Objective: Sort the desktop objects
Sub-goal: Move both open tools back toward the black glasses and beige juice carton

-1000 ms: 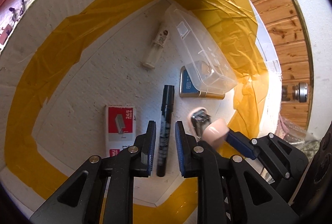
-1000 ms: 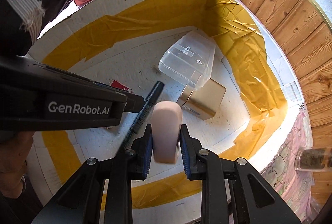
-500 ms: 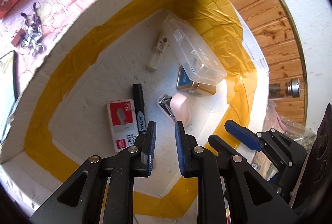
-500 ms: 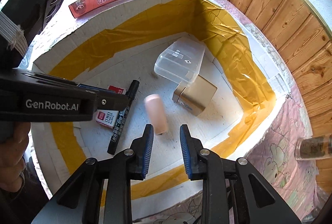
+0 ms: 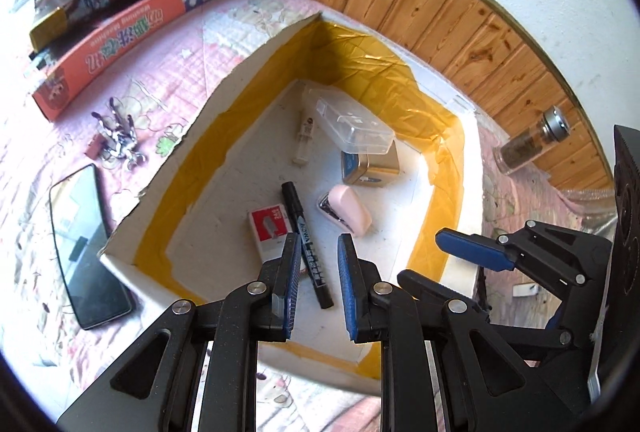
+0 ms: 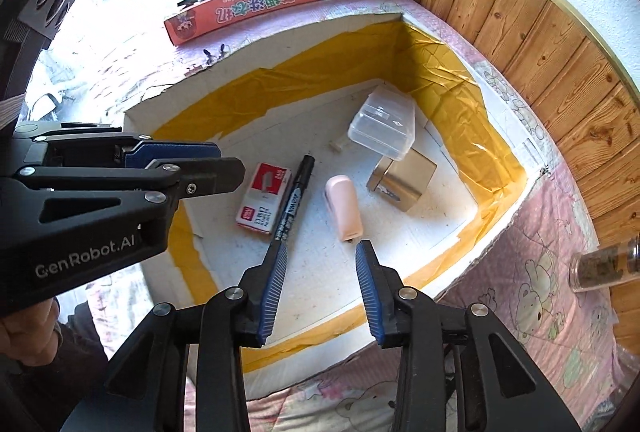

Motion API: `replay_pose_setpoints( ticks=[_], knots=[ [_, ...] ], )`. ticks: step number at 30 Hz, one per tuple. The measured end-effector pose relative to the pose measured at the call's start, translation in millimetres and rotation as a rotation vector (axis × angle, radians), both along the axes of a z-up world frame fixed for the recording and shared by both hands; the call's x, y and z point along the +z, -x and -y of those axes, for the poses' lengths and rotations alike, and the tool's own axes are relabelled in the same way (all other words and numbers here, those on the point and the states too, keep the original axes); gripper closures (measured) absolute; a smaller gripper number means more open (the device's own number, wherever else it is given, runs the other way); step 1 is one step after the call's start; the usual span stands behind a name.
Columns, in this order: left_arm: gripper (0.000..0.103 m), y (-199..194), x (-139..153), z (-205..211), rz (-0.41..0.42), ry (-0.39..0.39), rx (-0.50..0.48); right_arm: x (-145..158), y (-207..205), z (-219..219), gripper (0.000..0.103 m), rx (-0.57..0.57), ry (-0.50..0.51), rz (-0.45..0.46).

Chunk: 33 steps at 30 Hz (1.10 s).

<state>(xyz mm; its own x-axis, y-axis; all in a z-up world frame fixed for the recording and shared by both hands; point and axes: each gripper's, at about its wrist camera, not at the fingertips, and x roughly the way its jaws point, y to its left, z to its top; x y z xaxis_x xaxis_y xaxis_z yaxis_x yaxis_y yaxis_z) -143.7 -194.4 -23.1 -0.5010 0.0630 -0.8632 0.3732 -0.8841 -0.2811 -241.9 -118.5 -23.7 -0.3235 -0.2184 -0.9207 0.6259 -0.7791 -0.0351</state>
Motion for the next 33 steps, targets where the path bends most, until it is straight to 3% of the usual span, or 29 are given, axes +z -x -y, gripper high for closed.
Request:
replay_pose_setpoints(
  ticks=[9, 17, 33],
  knots=[
    [0.083, -39, 26, -14, -0.060, 0.070, -0.028, 22, -37, 2, 0.063, -0.022, 0.059, -0.063],
    [0.083, -69, 51, -24, -0.125, 0.137, -0.051, 48, -69, -6, 0.055, -0.079, 0.154, -0.149],
    [0.083, -117, 74, -54, -0.219, 0.228, -0.102, 72, -134, -24, 0.048, -0.161, 0.309, -0.299]
  ],
)
